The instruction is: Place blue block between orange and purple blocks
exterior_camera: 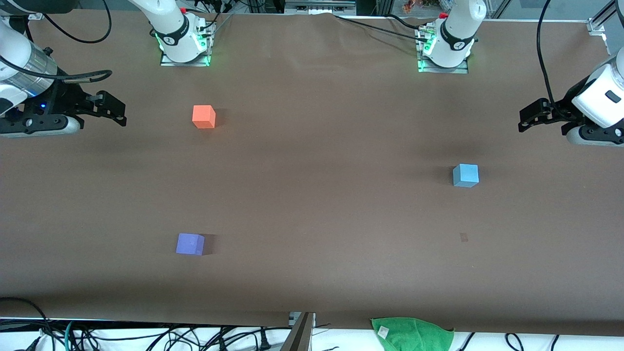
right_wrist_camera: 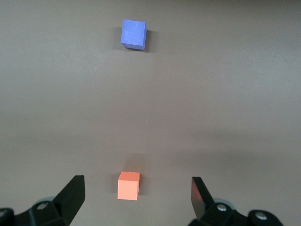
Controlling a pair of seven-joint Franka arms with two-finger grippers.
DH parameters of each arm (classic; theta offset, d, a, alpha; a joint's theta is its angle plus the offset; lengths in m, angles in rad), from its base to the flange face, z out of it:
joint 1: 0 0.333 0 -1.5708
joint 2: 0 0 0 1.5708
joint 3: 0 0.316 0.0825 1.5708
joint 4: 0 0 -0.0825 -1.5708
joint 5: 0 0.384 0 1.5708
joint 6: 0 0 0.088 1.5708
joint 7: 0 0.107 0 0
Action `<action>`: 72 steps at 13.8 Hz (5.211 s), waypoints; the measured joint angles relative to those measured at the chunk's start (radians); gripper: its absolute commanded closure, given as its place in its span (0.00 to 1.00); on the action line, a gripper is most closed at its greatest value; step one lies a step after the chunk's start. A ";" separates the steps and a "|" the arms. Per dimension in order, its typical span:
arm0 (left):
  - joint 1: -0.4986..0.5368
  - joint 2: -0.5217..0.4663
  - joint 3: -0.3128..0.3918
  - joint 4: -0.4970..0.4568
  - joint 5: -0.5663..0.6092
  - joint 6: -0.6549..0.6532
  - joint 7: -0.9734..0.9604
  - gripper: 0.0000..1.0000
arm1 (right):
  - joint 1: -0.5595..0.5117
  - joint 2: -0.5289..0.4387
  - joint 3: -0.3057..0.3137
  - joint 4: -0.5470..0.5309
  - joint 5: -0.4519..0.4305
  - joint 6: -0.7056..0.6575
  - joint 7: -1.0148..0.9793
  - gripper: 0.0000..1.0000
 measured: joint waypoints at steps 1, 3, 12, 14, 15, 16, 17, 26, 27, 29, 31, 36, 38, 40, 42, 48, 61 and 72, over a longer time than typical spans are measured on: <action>0.000 0.000 0.000 0.000 0.000 0.000 0.000 0.00 | 0.000 0.000 0.000 0.000 0.000 0.000 0.000 0.00; 0.000 0.000 0.000 0.000 0.000 0.000 0.000 0.00 | 0.000 0.000 0.000 0.000 0.000 0.000 0.000 0.00; 0.000 0.009 0.002 -0.001 0.000 -0.013 0.000 0.00 | 0.000 0.000 0.000 0.000 0.000 0.000 0.000 0.00; 0.000 0.013 0.002 -0.001 0.000 -0.013 0.000 0.00 | 0.000 0.000 0.000 0.000 0.000 0.000 0.000 0.00; 0.000 0.017 0.002 -0.001 0.000 -0.013 0.000 0.00 | 0.000 0.000 0.000 0.000 0.000 0.000 0.000 0.00; 0.000 0.022 0.002 0.000 0.000 -0.013 0.000 0.00 | 0.000 0.000 0.000 0.000 0.000 0.000 0.000 0.00; -0.001 0.028 0.001 -0.001 0.000 -0.016 0.000 0.00 | 0.000 0.000 0.000 0.000 0.000 0.000 0.000 0.00; -0.006 0.277 -0.016 -0.047 0.000 -0.147 0.001 0.00 | 0.000 0.000 -0.001 -0.001 0.000 0.000 0.000 0.00; -0.005 0.311 -0.016 -0.059 0.000 -0.133 0.001 0.00 | 0.000 0.000 -0.001 0.000 0.000 0.000 0.000 0.00; -0.001 0.363 -0.016 -0.118 0.000 -0.005 0.001 0.00 | 0.000 0.000 -0.002 -0.001 0.000 0.000 0.000 0.00; 0.006 0.379 -0.015 -0.238 0.014 0.233 0.004 0.00 | 0.000 0.000 -0.002 -0.001 0.000 0.000 0.000 0.00; 0.034 0.374 -0.014 -0.369 0.098 0.687 0.023 0.00 | 0.000 0.000 -0.002 -0.001 0.000 0.000 0.000 0.00; 0.049 0.371 -0.014 -0.433 0.098 0.796 0.031 0.00 | 0.000 0.000 -0.002 -0.001 0.000 0.000 0.000 0.00; 0.053 0.371 -0.014 -0.484 0.091 0.827 0.030 0.00 | 0.000 0.000 -0.002 -0.001 0.000 0.000 0.000 0.00; 0.053 0.370 -0.018 -0.514 0.048 0.836 0.030 0.00 | 0.000 0.000 -0.002 -0.001 0.000 0.000 0.000 0.00; 0.053 0.403 -0.021 -0.565 0.033 0.882 0.031 0.66 | 0.000 0.000 -0.003 -0.001 0.000 0.000 0.000 0.00; -0.066 0.351 -0.440 -0.259 -0.023 0.506 -0.405 0.69 | 0.000 0.000 -0.014 -0.001 -0.001 -0.001 0.000 0.00; -0.491 0.767 -0.347 -0.013 0.243 0.769 -1.037 0.00 | 0.000 0.008 -0.047 -0.001 -0.001 0.029 -0.002 0.00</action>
